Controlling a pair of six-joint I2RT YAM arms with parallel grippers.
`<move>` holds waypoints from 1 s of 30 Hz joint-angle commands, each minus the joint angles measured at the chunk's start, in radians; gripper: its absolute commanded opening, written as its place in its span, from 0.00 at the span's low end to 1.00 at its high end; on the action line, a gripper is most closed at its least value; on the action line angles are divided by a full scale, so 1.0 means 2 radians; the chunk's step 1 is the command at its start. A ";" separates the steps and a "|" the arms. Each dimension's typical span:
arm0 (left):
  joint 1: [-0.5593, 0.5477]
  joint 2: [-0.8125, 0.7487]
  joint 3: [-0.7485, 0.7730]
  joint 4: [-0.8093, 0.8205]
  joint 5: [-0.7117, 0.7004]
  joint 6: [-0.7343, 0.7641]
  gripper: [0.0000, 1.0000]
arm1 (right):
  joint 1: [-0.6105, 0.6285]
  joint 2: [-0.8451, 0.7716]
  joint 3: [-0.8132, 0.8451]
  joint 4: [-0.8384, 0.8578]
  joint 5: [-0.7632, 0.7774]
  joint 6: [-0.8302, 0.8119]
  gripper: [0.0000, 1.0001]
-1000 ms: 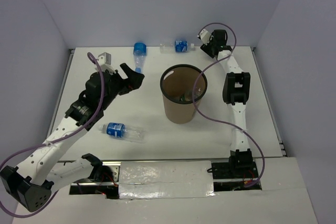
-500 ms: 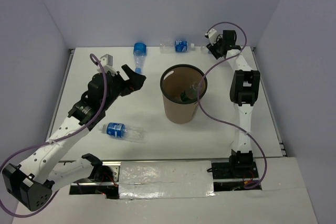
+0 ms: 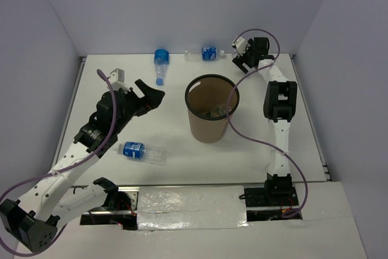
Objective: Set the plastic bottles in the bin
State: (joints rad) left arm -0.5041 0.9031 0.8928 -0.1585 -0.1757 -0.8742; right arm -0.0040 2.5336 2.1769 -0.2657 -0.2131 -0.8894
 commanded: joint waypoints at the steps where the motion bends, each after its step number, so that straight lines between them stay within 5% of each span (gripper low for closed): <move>1: 0.003 -0.010 -0.004 0.006 -0.009 -0.019 1.00 | 0.018 0.039 0.069 0.051 0.034 -0.045 1.00; 11: 0.003 0.009 0.011 -0.014 -0.009 -0.027 1.00 | 0.022 0.129 0.147 0.109 0.059 -0.156 1.00; 18: 0.003 0.015 0.014 -0.024 -0.006 -0.033 1.00 | 0.017 0.154 0.154 0.131 0.055 -0.157 0.94; 25: 0.003 0.011 0.005 -0.014 -0.007 -0.044 0.99 | 0.007 0.120 0.114 0.137 0.025 -0.120 0.57; 27: 0.003 0.009 0.003 -0.014 -0.007 -0.047 1.00 | 0.006 0.103 0.082 0.161 0.024 -0.105 0.21; 30: 0.003 0.003 -0.002 -0.012 -0.007 -0.048 0.99 | 0.006 0.061 0.018 0.170 0.015 -0.083 0.18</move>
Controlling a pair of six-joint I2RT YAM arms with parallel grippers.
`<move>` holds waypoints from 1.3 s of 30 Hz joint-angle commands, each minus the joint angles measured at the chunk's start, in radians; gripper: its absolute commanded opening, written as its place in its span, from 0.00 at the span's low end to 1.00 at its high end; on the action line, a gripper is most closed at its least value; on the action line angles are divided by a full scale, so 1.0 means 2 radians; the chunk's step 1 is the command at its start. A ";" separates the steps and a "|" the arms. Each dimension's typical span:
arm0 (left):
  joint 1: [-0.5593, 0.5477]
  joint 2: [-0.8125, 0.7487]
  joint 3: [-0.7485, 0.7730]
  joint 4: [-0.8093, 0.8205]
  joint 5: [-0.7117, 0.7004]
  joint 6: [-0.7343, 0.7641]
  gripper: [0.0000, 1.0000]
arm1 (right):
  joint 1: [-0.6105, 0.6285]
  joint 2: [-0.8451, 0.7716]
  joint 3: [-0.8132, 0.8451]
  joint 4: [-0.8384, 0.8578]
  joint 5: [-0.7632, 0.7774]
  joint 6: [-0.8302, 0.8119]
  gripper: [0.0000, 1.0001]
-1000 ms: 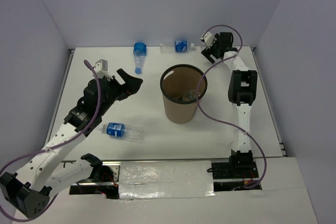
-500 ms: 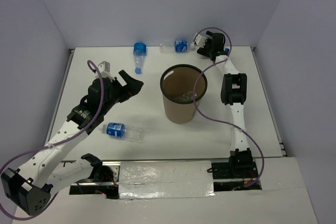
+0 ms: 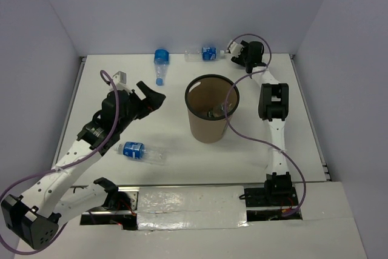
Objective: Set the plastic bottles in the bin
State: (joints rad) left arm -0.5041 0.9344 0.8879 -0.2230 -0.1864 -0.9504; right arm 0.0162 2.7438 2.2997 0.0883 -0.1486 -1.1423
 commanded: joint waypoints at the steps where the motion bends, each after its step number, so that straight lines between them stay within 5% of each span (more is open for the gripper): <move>1: 0.003 -0.017 -0.001 0.020 -0.003 -0.010 0.99 | -0.004 -0.056 -0.054 -0.006 -0.024 0.063 0.17; 10: 0.004 -0.041 -0.025 0.029 -0.002 -0.009 1.00 | -0.023 -0.253 -0.261 -0.017 -0.117 0.234 0.09; 16: 0.006 -0.065 -0.043 0.029 -0.004 -0.006 1.00 | -0.029 -0.391 -0.319 -0.058 -0.172 0.331 0.08; 29: 0.015 -0.092 -0.070 -0.069 -0.038 -0.103 1.00 | -0.010 -0.568 -0.266 -0.161 -0.322 0.491 0.08; 39: 0.017 -0.111 -0.059 -0.217 -0.079 -0.209 0.99 | 0.123 -0.658 -0.334 -0.082 -0.362 0.626 0.11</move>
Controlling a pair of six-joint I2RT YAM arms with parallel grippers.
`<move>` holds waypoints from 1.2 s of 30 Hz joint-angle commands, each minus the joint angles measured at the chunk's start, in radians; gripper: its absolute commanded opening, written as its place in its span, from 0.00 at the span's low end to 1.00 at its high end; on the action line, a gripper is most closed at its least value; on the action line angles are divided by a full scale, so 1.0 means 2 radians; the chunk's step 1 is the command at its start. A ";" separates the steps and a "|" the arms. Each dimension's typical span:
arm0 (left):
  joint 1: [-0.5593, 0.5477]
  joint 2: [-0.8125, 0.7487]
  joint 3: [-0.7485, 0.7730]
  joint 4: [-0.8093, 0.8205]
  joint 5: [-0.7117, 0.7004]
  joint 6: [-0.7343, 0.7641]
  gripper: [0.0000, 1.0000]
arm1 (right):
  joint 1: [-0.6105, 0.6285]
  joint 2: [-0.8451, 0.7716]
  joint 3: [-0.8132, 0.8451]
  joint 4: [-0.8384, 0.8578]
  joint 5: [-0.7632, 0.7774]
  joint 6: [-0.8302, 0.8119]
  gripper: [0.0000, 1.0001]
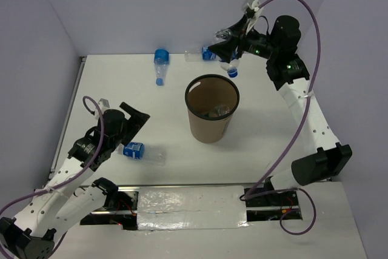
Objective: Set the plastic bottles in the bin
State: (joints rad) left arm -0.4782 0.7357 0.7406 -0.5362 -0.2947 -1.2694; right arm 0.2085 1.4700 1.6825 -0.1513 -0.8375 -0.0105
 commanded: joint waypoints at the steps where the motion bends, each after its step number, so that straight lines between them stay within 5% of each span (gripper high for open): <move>1: 0.003 -0.013 0.016 -0.073 -0.028 -0.058 1.00 | 0.035 -0.025 -0.040 0.049 -0.015 0.067 0.12; 12: 0.004 0.030 0.025 -0.204 -0.036 -0.182 0.99 | 0.108 -0.056 -0.271 0.306 0.095 0.124 0.26; 15: 0.004 0.039 0.015 -0.198 -0.036 -0.194 0.99 | 0.117 -0.049 -0.284 0.335 0.124 0.134 0.47; 17: 0.004 0.039 0.005 -0.183 -0.038 -0.197 0.99 | 0.118 -0.049 -0.282 0.331 0.118 0.136 0.79; 20: 0.004 0.046 -0.008 -0.166 -0.040 -0.201 0.99 | 0.117 -0.062 -0.281 0.307 0.103 0.120 1.00; 36: 0.063 0.171 -0.071 -0.081 0.035 -0.160 0.96 | 0.032 -0.140 -0.234 0.181 0.059 0.075 1.00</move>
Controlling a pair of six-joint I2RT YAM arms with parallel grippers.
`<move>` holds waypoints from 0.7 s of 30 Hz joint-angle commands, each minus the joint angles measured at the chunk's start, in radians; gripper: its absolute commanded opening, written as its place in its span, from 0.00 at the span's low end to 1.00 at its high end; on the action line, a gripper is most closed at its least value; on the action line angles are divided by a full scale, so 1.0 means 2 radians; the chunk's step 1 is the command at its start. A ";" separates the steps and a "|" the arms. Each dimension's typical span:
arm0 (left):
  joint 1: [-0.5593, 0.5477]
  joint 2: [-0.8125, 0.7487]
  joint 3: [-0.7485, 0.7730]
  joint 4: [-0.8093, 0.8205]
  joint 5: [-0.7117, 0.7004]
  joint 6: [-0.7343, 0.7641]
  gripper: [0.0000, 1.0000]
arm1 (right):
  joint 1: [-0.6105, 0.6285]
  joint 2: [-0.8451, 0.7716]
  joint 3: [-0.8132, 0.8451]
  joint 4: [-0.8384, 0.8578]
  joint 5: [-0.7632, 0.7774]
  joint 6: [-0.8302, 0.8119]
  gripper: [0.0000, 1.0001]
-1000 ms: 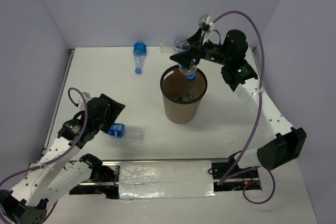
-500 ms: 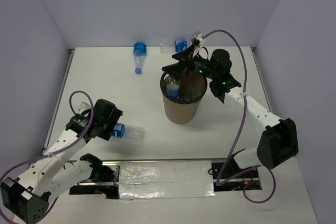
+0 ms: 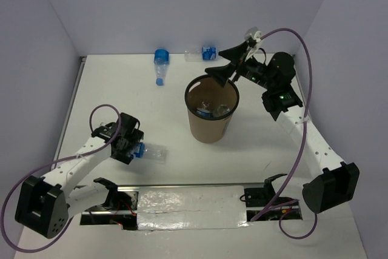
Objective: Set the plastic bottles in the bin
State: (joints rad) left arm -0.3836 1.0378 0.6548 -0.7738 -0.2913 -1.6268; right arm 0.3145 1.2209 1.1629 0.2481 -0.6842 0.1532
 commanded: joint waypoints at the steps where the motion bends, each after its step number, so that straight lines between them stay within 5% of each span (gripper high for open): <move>1: 0.022 0.028 -0.035 0.051 0.041 0.023 0.95 | -0.028 -0.018 0.028 -0.022 -0.025 -0.005 1.00; 7: 0.041 0.069 -0.037 0.090 0.051 0.056 0.70 | -0.065 -0.031 0.037 -0.053 -0.049 -0.015 1.00; 14: 0.041 0.029 0.060 0.056 0.005 0.136 0.00 | -0.086 -0.054 0.021 -0.053 -0.051 -0.008 1.00; 21: 0.012 -0.014 0.210 0.196 0.027 0.344 0.00 | -0.099 -0.058 0.032 -0.089 -0.034 -0.021 1.00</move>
State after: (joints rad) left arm -0.3336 1.0447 0.9623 -0.5716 -0.2565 -1.1736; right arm 0.1276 1.1217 1.1934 0.1017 -0.7620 0.1322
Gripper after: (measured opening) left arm 0.754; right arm 0.997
